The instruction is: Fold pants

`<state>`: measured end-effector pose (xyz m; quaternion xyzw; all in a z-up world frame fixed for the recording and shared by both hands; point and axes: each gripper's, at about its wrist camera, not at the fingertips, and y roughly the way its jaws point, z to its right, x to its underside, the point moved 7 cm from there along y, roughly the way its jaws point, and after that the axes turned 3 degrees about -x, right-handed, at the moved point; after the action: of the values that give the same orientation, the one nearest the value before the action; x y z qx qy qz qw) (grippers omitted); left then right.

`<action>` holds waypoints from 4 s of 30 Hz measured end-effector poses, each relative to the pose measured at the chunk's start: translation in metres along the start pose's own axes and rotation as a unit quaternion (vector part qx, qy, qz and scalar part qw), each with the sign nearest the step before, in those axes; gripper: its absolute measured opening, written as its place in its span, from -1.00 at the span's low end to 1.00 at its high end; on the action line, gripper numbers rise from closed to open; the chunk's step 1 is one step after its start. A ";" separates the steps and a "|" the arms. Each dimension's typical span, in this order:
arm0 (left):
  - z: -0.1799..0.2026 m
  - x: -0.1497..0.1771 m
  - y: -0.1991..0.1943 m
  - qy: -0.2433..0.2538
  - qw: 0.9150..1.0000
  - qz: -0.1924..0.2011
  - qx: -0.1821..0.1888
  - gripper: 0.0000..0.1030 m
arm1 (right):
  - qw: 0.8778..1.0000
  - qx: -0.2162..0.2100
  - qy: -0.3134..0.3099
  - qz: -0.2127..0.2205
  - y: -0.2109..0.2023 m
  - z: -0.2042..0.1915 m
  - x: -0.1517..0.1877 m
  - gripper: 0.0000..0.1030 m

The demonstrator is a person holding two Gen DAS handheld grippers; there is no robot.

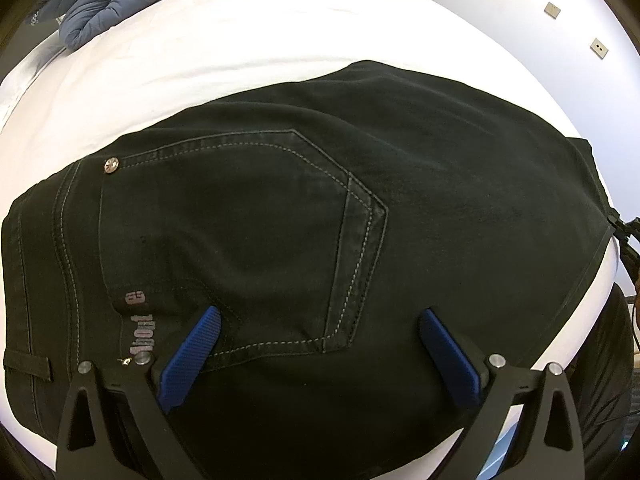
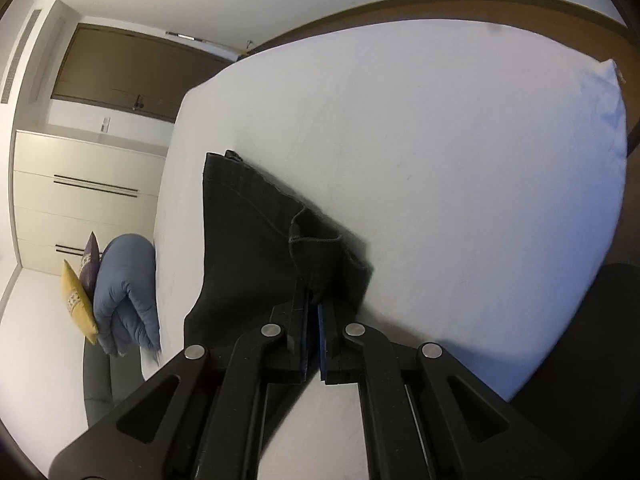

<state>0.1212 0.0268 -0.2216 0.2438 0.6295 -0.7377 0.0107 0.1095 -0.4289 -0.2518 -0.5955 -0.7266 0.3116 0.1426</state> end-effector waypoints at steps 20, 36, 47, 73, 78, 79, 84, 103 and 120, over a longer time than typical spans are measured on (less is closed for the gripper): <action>0.007 -0.003 -0.001 0.002 1.000 -0.001 -0.006 0.99 | 0.995 -0.010 -0.095 0.015 -0.035 -0.065 -0.049 -0.62; 0.011 -0.004 0.001 0.005 1.000 0.000 -0.009 1.00 | 0.938 0.079 -0.250 -0.224 0.167 -0.131 0.016 -0.89; 0.007 -0.001 0.002 0.003 1.000 0.008 -0.009 1.00 | 0.965 0.094 -0.243 0.035 0.111 -0.132 -0.061 -0.92; 0.008 -0.012 -0.060 -0.058 0.994 0.089 0.003 0.89 | 0.971 -0.130 -0.183 -0.080 0.049 -0.141 0.063 -0.84; 0.045 -0.029 -0.070 -0.071 0.988 0.127 0.058 0.89 | 0.925 -0.162 -0.200 -0.279 0.128 -0.162 0.231 -0.84; 0.051 -0.029 -0.063 -0.066 0.989 0.122 0.060 0.83 | 0.914 -0.148 -0.215 -0.311 0.138 -0.154 0.268 -0.84; 0.054 -0.004 -0.021 -0.057 0.993 0.080 0.058 0.31 | 0.935 -0.108 -0.179 -0.287 0.166 -0.113 0.251 -1.00; -0.065 -0.024 -0.065 -0.130 0.981 0.141 0.039 -0.18 | 0.953 -0.136 -0.196 -0.188 0.122 -0.185 0.163 -0.86; -0.123 0.001 -0.016 -0.221 0.968 0.095 0.075 -0.83 | 0.958 -0.122 -0.109 -0.235 0.310 -0.181 0.187 -1.00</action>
<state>0.1576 0.1453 -0.2182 0.1332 0.5281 -0.8141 0.2013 0.4079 -0.1688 -0.3369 -0.3835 -0.8895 0.2414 0.0580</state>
